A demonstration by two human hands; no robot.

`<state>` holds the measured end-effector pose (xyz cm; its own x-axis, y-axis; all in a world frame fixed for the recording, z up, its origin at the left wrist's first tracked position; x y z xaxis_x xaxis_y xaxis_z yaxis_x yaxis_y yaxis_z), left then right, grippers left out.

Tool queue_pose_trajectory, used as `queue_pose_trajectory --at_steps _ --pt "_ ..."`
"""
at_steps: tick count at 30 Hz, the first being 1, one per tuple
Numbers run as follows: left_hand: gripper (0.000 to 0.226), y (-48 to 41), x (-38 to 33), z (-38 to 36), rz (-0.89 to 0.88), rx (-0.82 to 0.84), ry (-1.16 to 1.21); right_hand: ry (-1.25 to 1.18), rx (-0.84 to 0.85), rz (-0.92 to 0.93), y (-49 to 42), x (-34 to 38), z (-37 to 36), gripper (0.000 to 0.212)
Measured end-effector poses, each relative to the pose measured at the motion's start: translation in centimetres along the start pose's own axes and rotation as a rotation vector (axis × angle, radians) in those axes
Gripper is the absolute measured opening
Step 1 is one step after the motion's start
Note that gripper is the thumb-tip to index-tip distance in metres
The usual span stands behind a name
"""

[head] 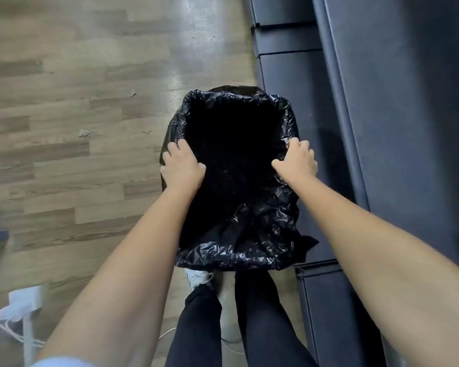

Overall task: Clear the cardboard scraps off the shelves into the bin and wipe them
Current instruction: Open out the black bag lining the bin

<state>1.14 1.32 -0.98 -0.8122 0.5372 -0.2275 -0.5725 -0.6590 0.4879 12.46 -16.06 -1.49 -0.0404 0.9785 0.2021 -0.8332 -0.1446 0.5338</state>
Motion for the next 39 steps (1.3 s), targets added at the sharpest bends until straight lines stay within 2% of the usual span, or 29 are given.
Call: queue_pose_trajectory --at_steps 3,7,12,15,20,27,30,36,39 --pt "0.051 -0.3 0.7 -0.9 0.077 0.005 0.009 -0.071 0.002 -0.099 -0.2 -1.2 -0.8 0.06" --pt "0.059 -0.7 1.5 -2.7 0.138 0.055 0.024 -0.185 0.107 -0.195 -0.4 -2.7 -2.7 0.076" --pt "0.073 -0.5 3.2 -4.8 0.175 0.111 0.067 -0.255 0.17 -0.266 -0.1 -3.5 -4.7 0.072" --pt "0.066 -0.7 4.2 -5.3 0.192 0.119 0.088 -0.256 0.163 -0.269 0.1 -3.7 -6.2 0.052" --pt "0.034 -1.1 6.0 -6.1 0.181 0.075 0.083 -0.324 0.004 -0.305 0.3 -4.0 -8.1 0.014" --pt "0.027 -1.3 6.8 -6.8 0.22 0.002 0.251 -0.459 -0.13 -0.344 -0.2 -4.4 -8.8 0.019" --pt "0.02 -1.2 7.2 -6.8 0.216 -0.016 0.315 -0.458 -0.177 -0.35 -0.3 -4.6 -9.0 0.033" --pt "0.01 0.3 8.0 -5.3 0.239 -0.036 0.371 -0.431 -0.145 -0.297 0.4 -3.1 -7.5 0.02" --pt "0.012 0.9 8.4 -3.5 0.267 -0.06 0.401 -0.412 -0.126 -0.249 0.5 -1.3 -6.0 0.03"
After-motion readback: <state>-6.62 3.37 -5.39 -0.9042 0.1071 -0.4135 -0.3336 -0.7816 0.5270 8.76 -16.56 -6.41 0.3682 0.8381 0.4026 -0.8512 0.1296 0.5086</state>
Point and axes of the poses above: each hand's wrist, its own y-axis away from the middle knuckle, its own z-axis out of the back of the hand, x = y × z, the point moved 2 cm from there along -y, towards the middle knuckle, and after that the axes turned 1 degree about y, right-handed, at the moved point
